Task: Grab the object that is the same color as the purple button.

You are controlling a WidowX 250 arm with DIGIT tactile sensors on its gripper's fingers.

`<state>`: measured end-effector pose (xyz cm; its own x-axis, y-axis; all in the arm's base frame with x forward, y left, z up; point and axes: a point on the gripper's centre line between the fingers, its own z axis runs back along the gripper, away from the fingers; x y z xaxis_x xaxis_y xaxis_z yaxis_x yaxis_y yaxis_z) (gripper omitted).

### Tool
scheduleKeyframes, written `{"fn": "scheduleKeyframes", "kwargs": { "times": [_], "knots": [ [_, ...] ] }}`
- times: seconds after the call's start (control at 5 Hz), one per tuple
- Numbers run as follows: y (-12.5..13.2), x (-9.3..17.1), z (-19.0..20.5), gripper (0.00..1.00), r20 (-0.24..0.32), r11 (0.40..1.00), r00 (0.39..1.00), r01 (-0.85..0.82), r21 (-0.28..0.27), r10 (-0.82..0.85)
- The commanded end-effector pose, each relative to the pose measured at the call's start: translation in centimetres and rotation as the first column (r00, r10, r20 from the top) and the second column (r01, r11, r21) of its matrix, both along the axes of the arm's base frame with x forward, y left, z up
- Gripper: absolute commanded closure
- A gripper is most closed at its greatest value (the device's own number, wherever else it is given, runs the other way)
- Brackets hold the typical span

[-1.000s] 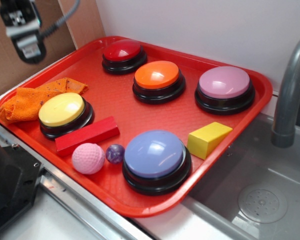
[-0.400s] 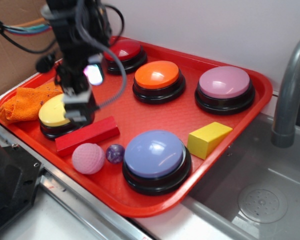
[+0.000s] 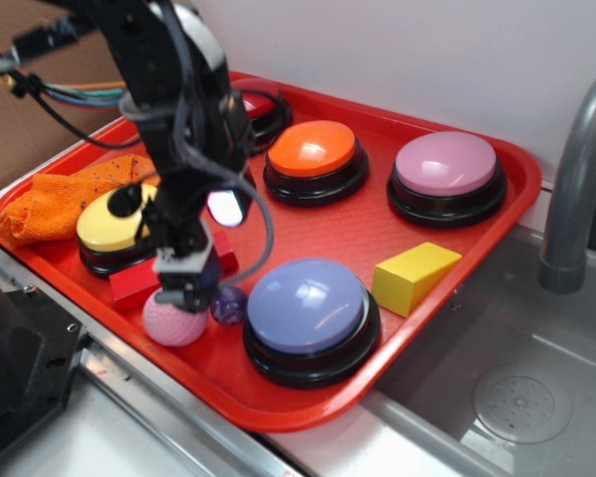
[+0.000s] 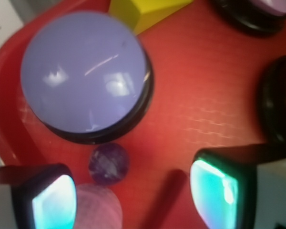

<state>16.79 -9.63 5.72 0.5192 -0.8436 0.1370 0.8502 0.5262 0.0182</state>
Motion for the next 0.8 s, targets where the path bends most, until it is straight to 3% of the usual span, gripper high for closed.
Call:
{"fn": "scheduleKeyframes", "kwargs": {
  "times": [0.0,0.6],
  "knots": [
    [-0.5,-1.2,-0.9,0.0,0.006,1.0,1.0,-0.028,-0.011,0.028],
    [-1.3,-0.2,-3.1,0.0,0.031,0.999,0.999,-0.016,-0.038,0.017]
  ]
}}
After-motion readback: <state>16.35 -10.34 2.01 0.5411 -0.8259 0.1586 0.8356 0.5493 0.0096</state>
